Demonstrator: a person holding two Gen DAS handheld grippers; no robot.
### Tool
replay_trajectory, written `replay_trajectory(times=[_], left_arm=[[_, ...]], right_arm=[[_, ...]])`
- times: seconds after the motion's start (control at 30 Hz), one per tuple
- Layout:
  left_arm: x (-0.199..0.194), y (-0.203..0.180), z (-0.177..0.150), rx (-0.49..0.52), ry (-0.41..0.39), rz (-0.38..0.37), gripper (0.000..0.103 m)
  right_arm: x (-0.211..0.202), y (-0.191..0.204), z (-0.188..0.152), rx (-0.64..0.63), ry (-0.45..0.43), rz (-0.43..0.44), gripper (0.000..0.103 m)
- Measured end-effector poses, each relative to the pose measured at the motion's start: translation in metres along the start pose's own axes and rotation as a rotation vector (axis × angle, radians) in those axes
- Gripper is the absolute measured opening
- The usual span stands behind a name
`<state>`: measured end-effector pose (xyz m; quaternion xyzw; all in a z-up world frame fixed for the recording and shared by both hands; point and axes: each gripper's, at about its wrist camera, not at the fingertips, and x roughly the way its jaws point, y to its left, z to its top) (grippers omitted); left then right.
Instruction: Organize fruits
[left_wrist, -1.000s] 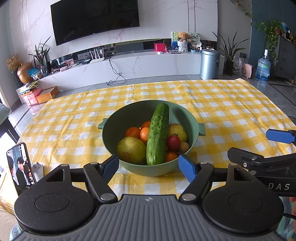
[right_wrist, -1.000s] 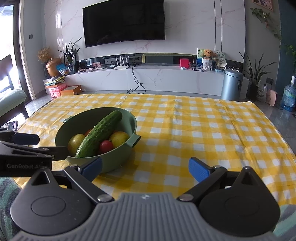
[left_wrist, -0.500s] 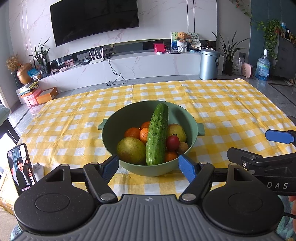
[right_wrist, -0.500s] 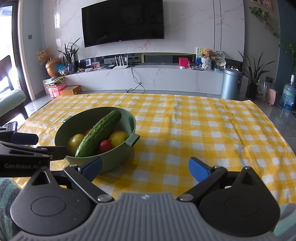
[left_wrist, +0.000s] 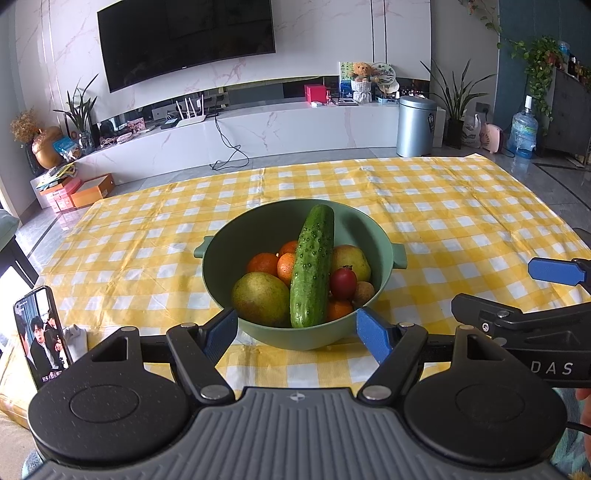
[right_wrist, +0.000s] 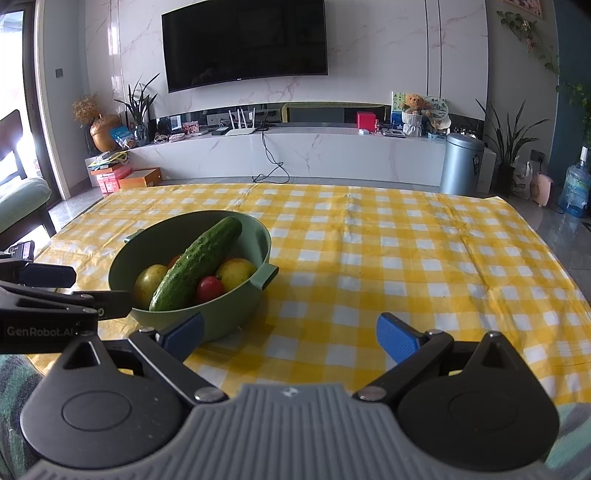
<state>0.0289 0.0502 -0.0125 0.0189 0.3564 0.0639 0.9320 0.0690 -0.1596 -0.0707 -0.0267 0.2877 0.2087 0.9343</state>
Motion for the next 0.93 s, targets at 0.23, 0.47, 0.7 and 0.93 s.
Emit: replay_trajectory(times=[0.23, 0.47, 0.7, 0.93], left_arm=[[-0.0018, -0.0012, 0.0013, -0.002, -0.006, 0.003, 0.086], [-0.0026, 0.0016, 0.0001, -0.001, -0.018, -0.006, 0.086], [-0.0026, 0.0013, 0.0011, 0.003, -0.020, -0.004, 0.086], [-0.0042, 0.0004, 0.0018, 0.012, -0.027, -0.011, 0.086]], right_arm=[[0.0000, -0.0001, 0.0006, -0.001, -0.001, 0.000, 0.096], [0.0018, 0.0014, -0.0008, -0.004, 0.006, 0.004, 0.096], [0.0015, 0.0018, -0.0014, -0.005, 0.006, 0.005, 0.096], [0.0014, 0.0019, -0.0015, -0.006, 0.007, 0.006, 0.096]])
